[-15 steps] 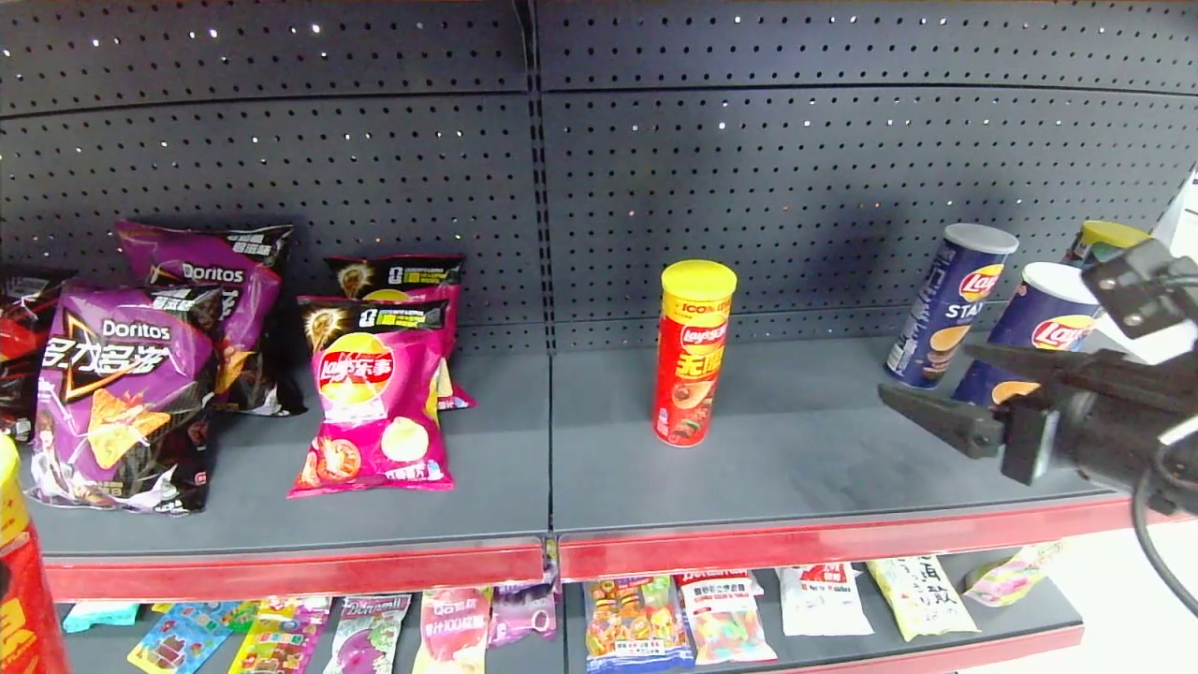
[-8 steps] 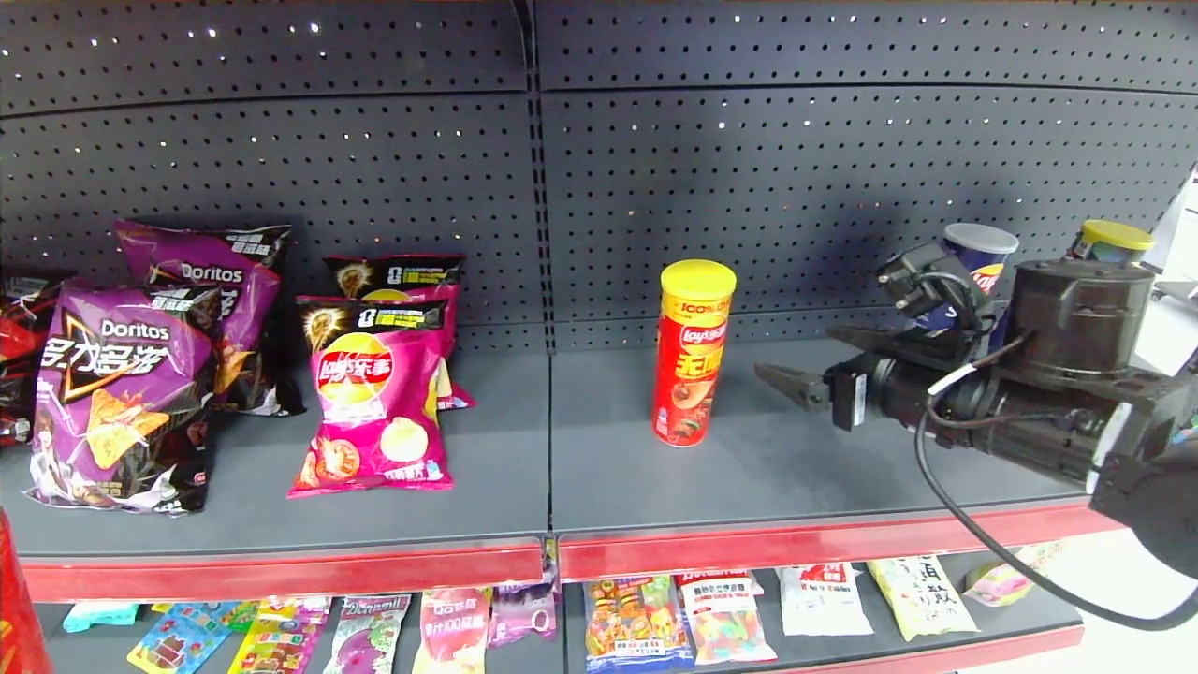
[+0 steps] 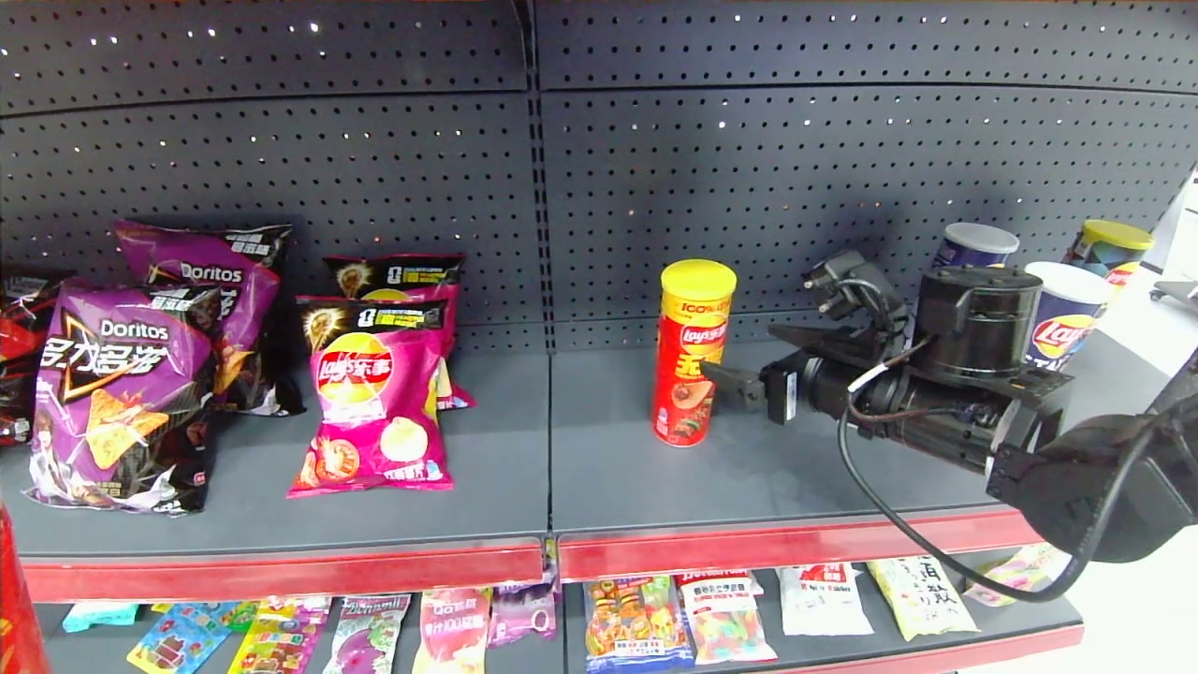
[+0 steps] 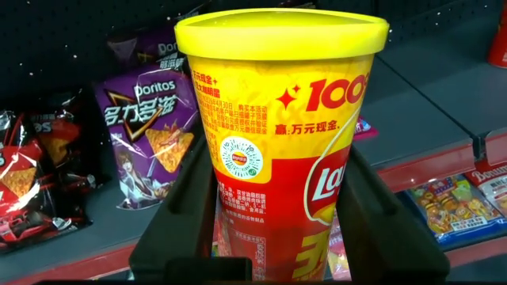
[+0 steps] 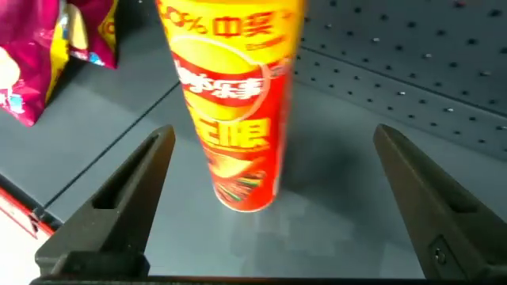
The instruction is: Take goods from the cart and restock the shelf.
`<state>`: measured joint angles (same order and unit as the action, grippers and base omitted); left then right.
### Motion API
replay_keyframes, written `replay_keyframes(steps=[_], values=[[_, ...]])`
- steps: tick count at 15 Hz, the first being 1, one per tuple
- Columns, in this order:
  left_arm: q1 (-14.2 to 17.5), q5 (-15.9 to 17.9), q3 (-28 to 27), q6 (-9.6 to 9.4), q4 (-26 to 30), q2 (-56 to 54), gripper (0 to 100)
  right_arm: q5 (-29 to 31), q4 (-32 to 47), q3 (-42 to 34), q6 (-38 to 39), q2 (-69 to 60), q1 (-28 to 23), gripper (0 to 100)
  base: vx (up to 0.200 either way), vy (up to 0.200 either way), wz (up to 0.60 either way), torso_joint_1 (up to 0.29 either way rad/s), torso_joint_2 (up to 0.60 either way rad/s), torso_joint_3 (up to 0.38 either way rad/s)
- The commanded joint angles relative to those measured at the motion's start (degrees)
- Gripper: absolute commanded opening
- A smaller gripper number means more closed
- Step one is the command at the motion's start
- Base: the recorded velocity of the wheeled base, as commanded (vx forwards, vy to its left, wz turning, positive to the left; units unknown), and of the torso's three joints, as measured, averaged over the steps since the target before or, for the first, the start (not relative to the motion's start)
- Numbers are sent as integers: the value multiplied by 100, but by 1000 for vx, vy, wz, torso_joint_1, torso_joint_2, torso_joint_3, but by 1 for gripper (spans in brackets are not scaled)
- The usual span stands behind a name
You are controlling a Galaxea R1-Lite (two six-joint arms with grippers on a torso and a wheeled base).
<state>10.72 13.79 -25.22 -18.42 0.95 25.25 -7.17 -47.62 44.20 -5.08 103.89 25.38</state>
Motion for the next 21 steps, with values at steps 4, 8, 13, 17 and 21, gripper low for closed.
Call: replay_keyframes(steps=[4, 8, 13, 17, 21], values=[[1, 1, -27, -39, 2, 130, 0, 5, -2, 387, 86, 387, 160, 100, 0, 0, 0, 0, 0, 0], [1, 1, 0, -39, 2, 130, 0, 5, -2, 721, 86, 668, 160, 100, 0, 0, 0, 0, 0, 0], [1, 1, -9, -39, 2, 200, 0, 5, -2, 994, 95, 914, 116, 100, 0, 0, 0, 0, 0, 0], [1, 1, 9, -48, 2, 244, 0, -13, -11, 1046, 210, 923, 116, 100, 0, 0, 0, 0, 0, 0], [1, 1, 0, -48, 2, 261, 0, -65, -20, 1134, 289, 1002, 125, 100, 0, 0, 0, 0, 0, 0]])
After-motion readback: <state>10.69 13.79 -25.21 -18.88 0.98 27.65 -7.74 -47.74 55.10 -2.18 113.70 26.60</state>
